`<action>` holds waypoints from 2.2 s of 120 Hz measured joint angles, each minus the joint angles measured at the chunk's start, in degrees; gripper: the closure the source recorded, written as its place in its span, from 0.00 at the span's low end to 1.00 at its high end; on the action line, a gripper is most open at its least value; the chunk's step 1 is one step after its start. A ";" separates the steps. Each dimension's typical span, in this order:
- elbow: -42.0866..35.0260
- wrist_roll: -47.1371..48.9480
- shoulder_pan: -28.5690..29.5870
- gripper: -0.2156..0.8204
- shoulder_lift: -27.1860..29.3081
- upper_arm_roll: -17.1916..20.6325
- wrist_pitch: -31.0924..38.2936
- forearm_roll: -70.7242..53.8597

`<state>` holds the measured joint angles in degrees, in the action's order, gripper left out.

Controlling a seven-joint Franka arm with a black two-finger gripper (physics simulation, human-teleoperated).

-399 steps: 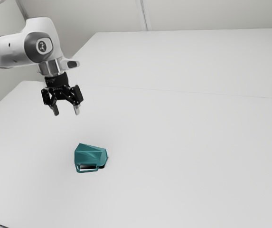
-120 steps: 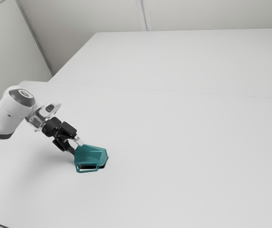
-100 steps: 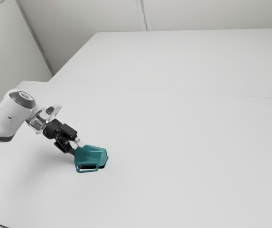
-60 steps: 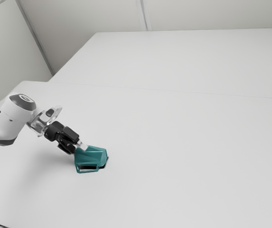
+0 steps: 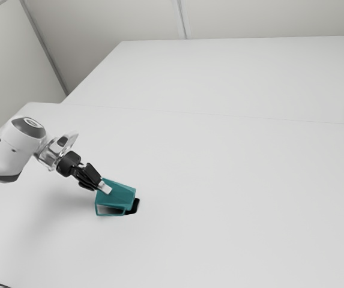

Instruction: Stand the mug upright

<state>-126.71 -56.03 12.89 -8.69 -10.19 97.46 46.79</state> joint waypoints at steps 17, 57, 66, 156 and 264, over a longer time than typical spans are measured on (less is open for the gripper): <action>0.25 -0.43 -0.23 0.95 0.08 -0.01 0.09 -0.08; 1.53 -0.56 -3.42 0.97 4.69 -0.02 0.09 -0.36; 2.25 0.14 -4.59 0.97 5.89 -0.15 0.27 -1.44; 10.48 20.79 -15.73 0.97 7.99 -0.14 3.94 -29.05; 11.68 47.37 -21.47 0.97 4.41 0.06 7.17 -45.74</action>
<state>-115.03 -8.65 -8.58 -4.27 -10.13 104.63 1.05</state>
